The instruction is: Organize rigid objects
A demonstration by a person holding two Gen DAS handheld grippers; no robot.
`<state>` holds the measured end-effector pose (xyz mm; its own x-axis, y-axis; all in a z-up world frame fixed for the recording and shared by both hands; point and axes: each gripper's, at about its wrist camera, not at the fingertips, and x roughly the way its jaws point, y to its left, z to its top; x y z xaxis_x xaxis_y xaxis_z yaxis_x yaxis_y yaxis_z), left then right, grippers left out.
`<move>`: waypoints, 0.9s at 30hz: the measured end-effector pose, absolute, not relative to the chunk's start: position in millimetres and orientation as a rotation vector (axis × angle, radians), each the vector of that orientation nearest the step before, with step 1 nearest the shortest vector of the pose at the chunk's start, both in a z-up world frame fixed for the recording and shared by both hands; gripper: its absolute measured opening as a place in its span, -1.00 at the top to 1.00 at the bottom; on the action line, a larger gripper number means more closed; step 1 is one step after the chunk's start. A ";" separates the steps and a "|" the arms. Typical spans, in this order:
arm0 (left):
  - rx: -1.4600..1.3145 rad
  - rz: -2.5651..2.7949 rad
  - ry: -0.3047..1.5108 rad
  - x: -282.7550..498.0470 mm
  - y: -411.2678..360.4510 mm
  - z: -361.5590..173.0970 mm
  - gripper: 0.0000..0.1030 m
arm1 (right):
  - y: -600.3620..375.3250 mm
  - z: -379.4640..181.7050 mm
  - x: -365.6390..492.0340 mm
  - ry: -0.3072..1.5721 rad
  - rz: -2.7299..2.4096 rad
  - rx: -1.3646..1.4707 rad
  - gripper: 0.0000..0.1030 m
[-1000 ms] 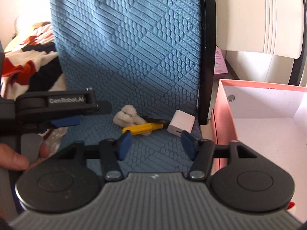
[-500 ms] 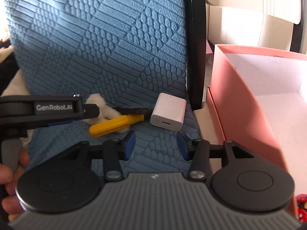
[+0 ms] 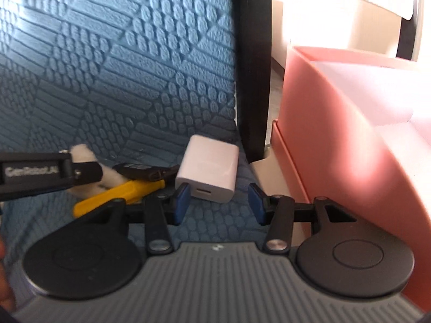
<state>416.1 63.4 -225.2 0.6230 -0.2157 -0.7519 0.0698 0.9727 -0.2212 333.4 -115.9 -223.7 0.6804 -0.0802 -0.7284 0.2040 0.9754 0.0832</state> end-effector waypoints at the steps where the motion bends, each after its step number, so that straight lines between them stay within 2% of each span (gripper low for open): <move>1: -0.165 -0.167 0.884 417.5 62.6 -224.9 0.07 | -116.0 -224.3 334.4 0.811 -0.156 0.165 0.02; 3: -0.166 -0.166 0.883 421.0 62.9 -225.4 0.07 | -116.1 -226.0 338.3 0.813 -0.151 0.154 0.02; 9: -0.159 -0.170 0.875 427.6 56.2 -229.4 0.19 | -128.0 -231.5 351.7 0.829 -0.147 0.213 -0.18; 19: -0.183 -0.150 0.878 426.9 59.4 -230.4 0.24 | -137.3 -233.6 385.9 0.861 -0.157 0.201 -0.17; 25: -0.188 -0.135 0.877 418.4 66.7 -225.2 0.24 | -124.8 -233.9 400.2 0.873 -0.161 0.189 -0.11; 26: -0.190 -0.133 0.877 416.7 67.5 -223.7 0.24 | -123.1 -234.1 401.0 0.881 -0.170 0.181 0.20; 27: -0.190 -0.125 0.873 412.9 68.0 -221.1 0.25 | -119.5 -234.4 402.9 0.891 -0.160 0.169 0.25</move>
<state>412.9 68.0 -221.1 0.6370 -0.1861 -0.7481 0.0309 0.9758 -0.2164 402.9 -119.5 -234.4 0.6180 -0.0684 -0.7832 0.2088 0.9747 0.0797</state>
